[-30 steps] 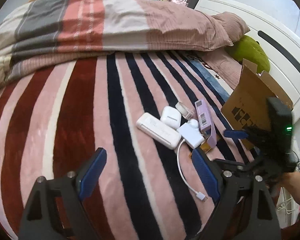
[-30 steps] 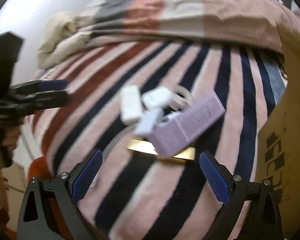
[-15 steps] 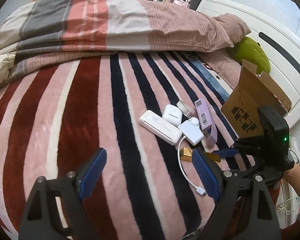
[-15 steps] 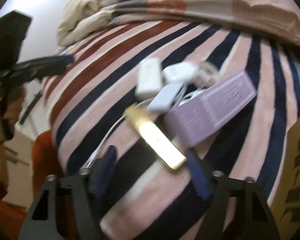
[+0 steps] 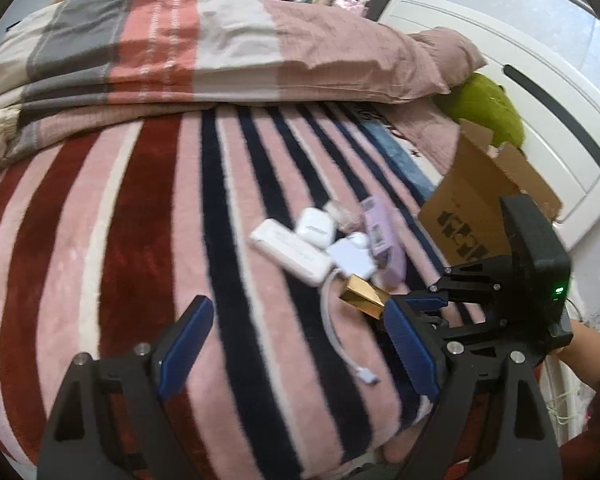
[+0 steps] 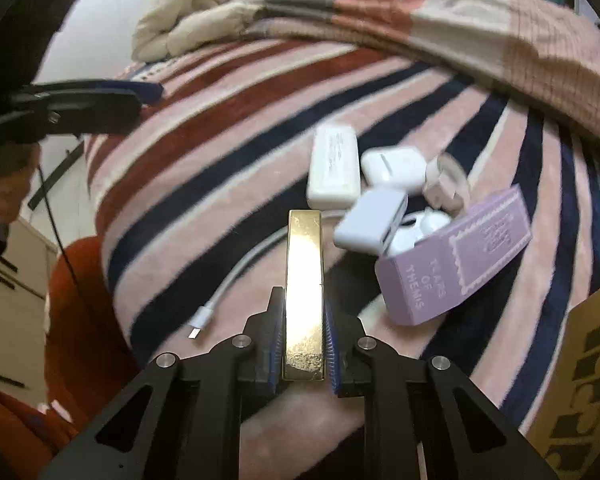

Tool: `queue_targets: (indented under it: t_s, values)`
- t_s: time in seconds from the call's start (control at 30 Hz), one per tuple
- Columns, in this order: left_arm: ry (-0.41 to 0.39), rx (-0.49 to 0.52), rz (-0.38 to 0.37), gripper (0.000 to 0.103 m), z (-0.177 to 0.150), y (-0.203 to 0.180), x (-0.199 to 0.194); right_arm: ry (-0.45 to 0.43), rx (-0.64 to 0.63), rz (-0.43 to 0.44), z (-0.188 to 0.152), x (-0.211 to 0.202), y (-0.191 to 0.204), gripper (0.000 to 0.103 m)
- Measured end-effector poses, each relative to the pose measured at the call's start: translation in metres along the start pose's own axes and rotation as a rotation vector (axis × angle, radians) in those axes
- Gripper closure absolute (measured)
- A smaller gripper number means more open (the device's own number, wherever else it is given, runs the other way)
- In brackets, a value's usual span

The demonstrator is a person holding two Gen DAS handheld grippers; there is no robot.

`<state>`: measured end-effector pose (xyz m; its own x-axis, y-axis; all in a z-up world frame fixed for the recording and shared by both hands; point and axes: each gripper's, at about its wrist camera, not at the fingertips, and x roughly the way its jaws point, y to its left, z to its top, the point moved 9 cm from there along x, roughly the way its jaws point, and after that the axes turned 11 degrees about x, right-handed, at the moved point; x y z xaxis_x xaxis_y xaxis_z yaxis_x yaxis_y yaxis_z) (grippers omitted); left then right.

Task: Organize rigid objects
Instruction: 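Lower the gold bar into the cardboard box and release it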

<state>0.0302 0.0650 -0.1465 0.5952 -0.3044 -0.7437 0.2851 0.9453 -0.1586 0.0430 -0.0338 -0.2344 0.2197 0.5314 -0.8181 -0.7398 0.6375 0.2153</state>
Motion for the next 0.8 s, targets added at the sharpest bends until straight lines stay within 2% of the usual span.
queue_targets:
  t_s: [0.23, 0.27, 0.33, 0.4, 0.57, 0.8]
  values:
    - [-0.070, 0.070, -0.132, 0.019, 0.053, -0.051, -0.012, -0.161, -0.001, 0.058, 0.037, -0.073, 0.027, 0.090]
    - [-0.081, 0.083, -0.155, 0.024, 0.064, -0.061, -0.013, -0.185, -0.001, 0.055, 0.043, -0.086, 0.027, 0.090]
    - [-0.092, 0.109, -0.200, 0.040, 0.084, -0.080, -0.012, -0.233, 0.006, 0.039, 0.052, -0.108, 0.025, 0.090]
    - [-0.107, 0.132, -0.249, 0.058, 0.104, -0.097, -0.010, -0.280, 0.019, 0.031, 0.060, -0.130, 0.014, 0.090]
    - [-0.105, 0.230, -0.267, 0.062, 0.153, -0.146, 0.011, -0.337, 0.082, -0.020, 0.066, -0.170, -0.030, 0.090]
    - [0.001, 0.307, -0.322, 0.062, 0.190, -0.205, 0.074, -0.325, 0.232, -0.079, 0.055, -0.201, -0.113, 0.090]
